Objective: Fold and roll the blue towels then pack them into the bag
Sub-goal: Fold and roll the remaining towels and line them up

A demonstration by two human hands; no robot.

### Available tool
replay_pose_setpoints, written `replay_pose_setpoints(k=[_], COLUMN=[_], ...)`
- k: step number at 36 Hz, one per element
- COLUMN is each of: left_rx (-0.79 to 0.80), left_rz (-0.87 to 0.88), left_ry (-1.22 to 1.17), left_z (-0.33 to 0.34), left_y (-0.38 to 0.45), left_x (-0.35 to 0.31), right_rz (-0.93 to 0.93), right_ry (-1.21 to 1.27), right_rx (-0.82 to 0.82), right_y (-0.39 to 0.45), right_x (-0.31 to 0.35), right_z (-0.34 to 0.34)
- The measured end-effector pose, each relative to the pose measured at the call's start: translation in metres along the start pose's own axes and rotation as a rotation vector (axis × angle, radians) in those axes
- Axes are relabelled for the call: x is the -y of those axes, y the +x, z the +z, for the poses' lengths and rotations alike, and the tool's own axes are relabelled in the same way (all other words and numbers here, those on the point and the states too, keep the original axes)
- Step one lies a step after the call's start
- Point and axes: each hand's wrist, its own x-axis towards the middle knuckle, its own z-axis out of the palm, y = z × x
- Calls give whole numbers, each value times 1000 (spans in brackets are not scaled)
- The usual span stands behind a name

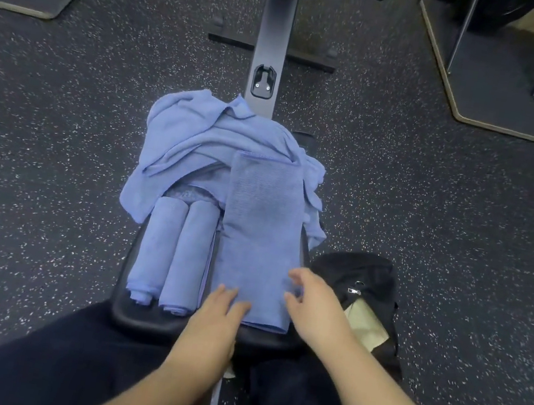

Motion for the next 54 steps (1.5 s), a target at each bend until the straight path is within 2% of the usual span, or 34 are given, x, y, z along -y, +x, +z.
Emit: replay_pose_setpoints(k=[2, 6, 13, 21, 27, 35, 40, 51, 54], left_rx=[-64, -66, -188, -272, -210, -152, -142, -158, -140], left_rz=[10, 43, 45, 53, -15, 57, 66, 138, 131], left_ry=[97, 150, -52, -39, 162, 338, 370, 346, 346], left_z=[8, 7, 5, -6, 8, -1, -1, 3, 2], left_y=[0, 3, 6, 7, 8, 15, 19, 24, 24], left_x=[4, 2, 3, 0, 3, 0, 2, 2, 2], right_rz=[32, 61, 98, 29, 32, 154, 163, 187, 126], right_ry=[-42, -105, -23, 52, 38, 76, 34, 104, 76], right_rx=[51, 85, 11, -123, -112, -63, -39, -111, -149], right_y=[-7, -12, -5, 3, 4, 10, 12, 29, 31], right_x=[-2, -2, 0, -7, -9, -16, -16, -8, -6], right_z=[8, 19, 27, 20, 22, 23, 26, 34, 30])
